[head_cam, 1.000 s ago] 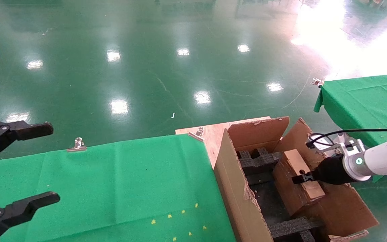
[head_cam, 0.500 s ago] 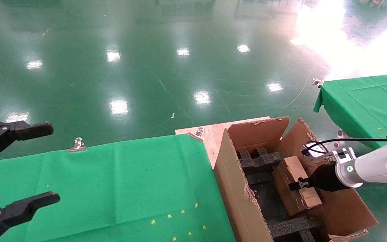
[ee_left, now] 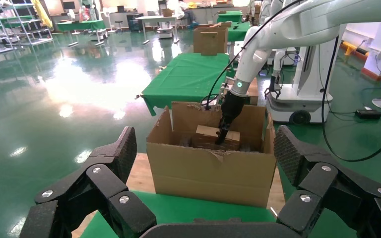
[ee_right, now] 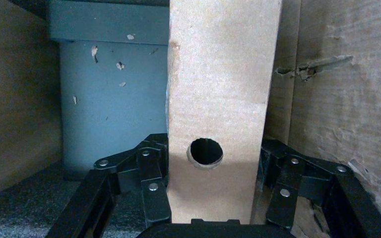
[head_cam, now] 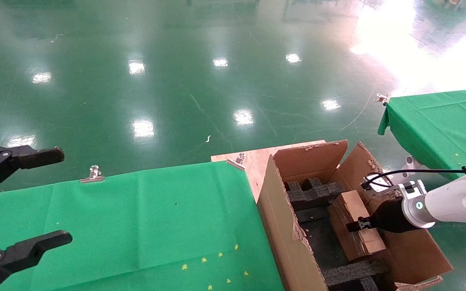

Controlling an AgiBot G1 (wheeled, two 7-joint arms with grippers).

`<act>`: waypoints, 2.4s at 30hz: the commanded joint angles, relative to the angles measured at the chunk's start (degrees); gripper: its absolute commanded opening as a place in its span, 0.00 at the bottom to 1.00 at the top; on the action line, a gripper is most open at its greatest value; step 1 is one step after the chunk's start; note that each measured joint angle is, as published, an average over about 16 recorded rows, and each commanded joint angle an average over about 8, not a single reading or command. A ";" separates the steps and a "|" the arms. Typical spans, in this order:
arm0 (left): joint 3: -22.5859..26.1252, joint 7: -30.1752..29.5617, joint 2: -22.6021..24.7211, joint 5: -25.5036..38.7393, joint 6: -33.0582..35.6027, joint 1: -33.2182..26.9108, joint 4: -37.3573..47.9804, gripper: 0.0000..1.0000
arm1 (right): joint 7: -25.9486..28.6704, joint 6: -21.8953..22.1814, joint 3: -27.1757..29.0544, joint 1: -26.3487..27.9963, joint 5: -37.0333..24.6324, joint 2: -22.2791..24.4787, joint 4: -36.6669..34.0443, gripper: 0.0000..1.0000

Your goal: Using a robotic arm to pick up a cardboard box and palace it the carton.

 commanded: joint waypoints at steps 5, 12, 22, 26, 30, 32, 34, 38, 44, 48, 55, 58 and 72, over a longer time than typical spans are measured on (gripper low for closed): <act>0.00 0.00 0.00 0.00 0.00 0.00 0.00 1.00 | -0.13 -0.01 0.02 0.16 0.04 0.02 -0.20 1.00; 0.00 0.00 0.00 0.00 0.00 0.00 0.00 1.00 | -0.03 0.04 -0.05 0.75 -0.01 0.20 -0.26 1.00; 0.00 0.00 0.00 0.00 0.00 0.00 0.00 1.00 | -0.37 -0.37 -0.33 1.75 -0.31 0.36 -0.41 1.00; 0.00 0.00 0.00 0.00 0.00 0.00 0.00 1.00 | -0.64 -0.42 -0.38 2.36 -0.32 0.45 -0.54 1.00; 0.00 0.00 0.00 0.00 0.00 0.00 0.00 1.00 | -1.10 -0.37 -0.43 3.29 -0.26 0.53 -0.61 1.00; 0.00 0.00 0.00 0.00 0.00 0.00 0.00 1.00 | -1.45 -0.34 -0.43 3.92 -0.18 0.56 -0.58 1.00; 0.00 0.00 0.00 0.00 0.00 0.00 0.00 1.00 | -1.87 -0.35 -0.38 4.75 -0.01 0.59 -0.51 1.00; 0.00 0.00 0.00 0.00 0.00 0.00 0.00 1.00 | -3.03 -0.84 -0.21 7.34 0.49 0.63 -0.10 1.00; 0.01 0.00 0.00 0.00 0.00 0.00 0.00 1.00 | -5.50 -3.29 0.38 13.27 1.78 0.57 1.05 1.00; 0.01 0.00 0.00 0.00 0.00 0.00 0.00 1.00 | -7.94 -7.32 1.18 17.10 3.05 0.63 2.51 1.00; 0.01 0.00 0.00 0.00 0.00 0.00 0.00 1.00 | -12.82 -17.54 3.60 21.10 6.45 1.92 6.09 1.00; 0.01 0.01 -0.01 0.00 -0.01 0.00 0.01 1.00 | -14.18 -21.12 4.56 21.91 7.88 2.62 7.30 1.00; 0.00 0.01 -0.01 -0.01 -0.02 0.01 0.02 1.00 | -14.56 -22.28 5.24 21.62 8.56 3.00 8.04 1.00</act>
